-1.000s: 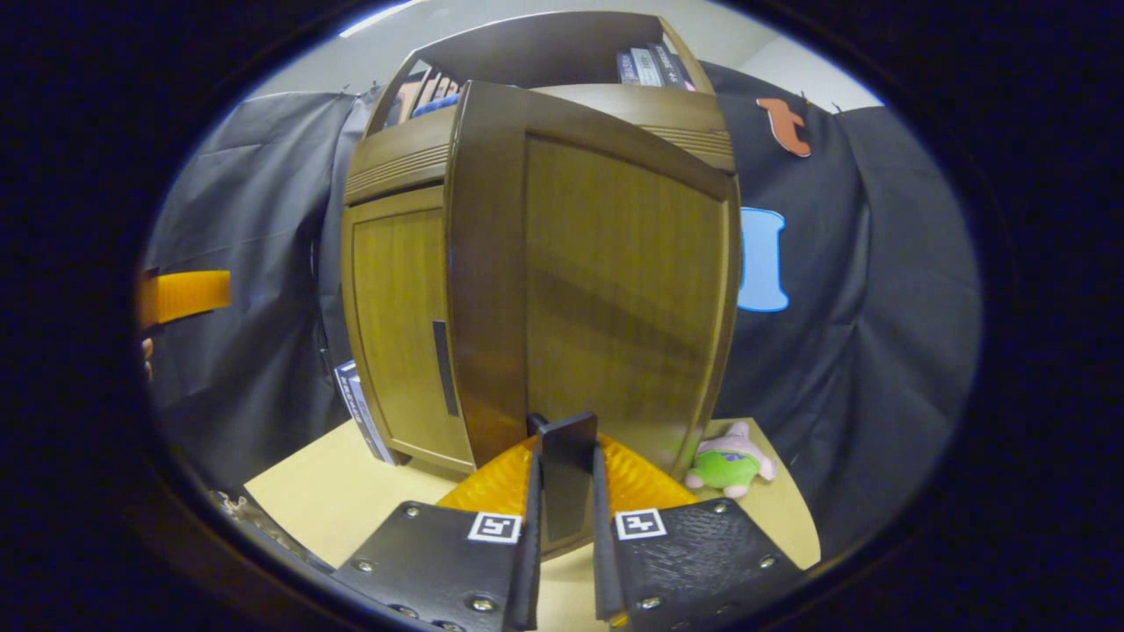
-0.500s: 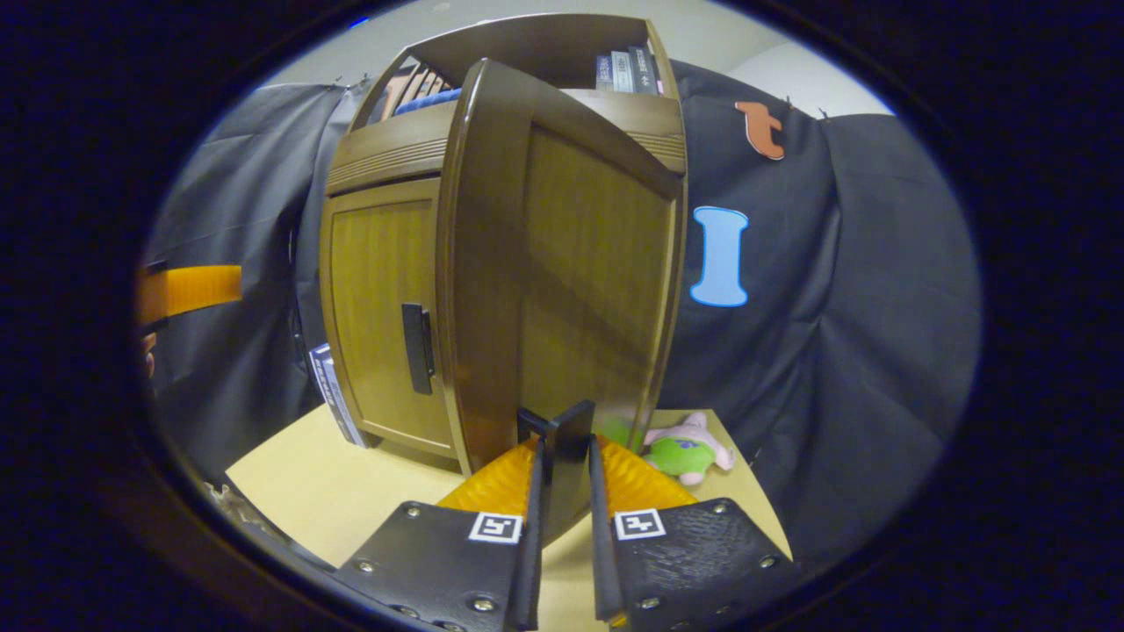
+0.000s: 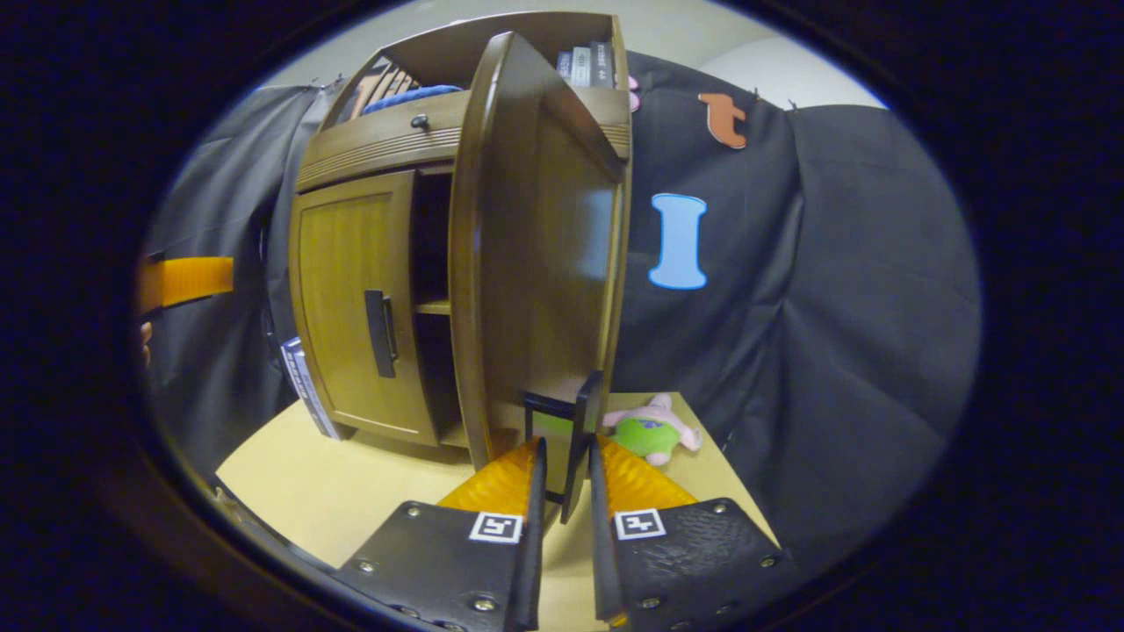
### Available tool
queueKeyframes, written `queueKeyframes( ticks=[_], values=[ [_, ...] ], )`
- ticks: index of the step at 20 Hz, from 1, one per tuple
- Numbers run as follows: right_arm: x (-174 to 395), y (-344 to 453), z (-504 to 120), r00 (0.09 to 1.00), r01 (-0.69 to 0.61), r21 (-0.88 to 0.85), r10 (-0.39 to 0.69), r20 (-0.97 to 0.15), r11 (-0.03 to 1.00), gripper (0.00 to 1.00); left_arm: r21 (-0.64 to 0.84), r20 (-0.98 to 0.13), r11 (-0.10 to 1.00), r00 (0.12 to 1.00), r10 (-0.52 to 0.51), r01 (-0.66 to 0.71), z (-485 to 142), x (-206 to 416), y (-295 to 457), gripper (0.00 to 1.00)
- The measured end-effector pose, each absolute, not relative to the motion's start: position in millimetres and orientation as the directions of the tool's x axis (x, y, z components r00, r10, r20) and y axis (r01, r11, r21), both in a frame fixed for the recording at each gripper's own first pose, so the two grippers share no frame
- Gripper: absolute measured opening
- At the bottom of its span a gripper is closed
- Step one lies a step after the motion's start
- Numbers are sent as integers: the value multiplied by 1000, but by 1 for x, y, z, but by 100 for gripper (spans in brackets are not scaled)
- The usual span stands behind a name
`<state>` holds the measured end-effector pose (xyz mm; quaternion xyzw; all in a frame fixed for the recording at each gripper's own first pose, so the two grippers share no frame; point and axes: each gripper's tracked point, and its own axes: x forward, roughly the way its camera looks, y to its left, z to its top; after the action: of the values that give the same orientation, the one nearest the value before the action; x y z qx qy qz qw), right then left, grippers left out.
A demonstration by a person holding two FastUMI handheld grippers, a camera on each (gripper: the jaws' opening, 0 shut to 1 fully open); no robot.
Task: Open the right door of the double-door shoe cabinet with the right hand, and open the left door with the left hand.
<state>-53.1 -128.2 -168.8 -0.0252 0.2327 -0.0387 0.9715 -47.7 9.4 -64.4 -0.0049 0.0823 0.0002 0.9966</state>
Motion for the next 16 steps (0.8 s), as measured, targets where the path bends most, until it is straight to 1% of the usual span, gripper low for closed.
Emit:
queueKeyframes(
  ticks=[5,13,14,16],
  values=[
    [-61,-156,-170,882,125,-67,-142,-450,990,24,-3,-181,1000,983,-13,13,-70,-44,2,92],
    [-68,-183,-169,872,185,-73,-198,-447,980,24,-1,-204,1000,979,-24,24,-78,-31,-6,92],
    [-68,-186,-169,871,192,-75,-205,-447,979,24,0,-206,1000,978,-27,27,-78,-29,-7,96],
    [-69,-194,-170,866,205,-87,-222,-447,975,24,-3,-210,999,977,-36,36,-81,-24,-10,96]
  ],
)
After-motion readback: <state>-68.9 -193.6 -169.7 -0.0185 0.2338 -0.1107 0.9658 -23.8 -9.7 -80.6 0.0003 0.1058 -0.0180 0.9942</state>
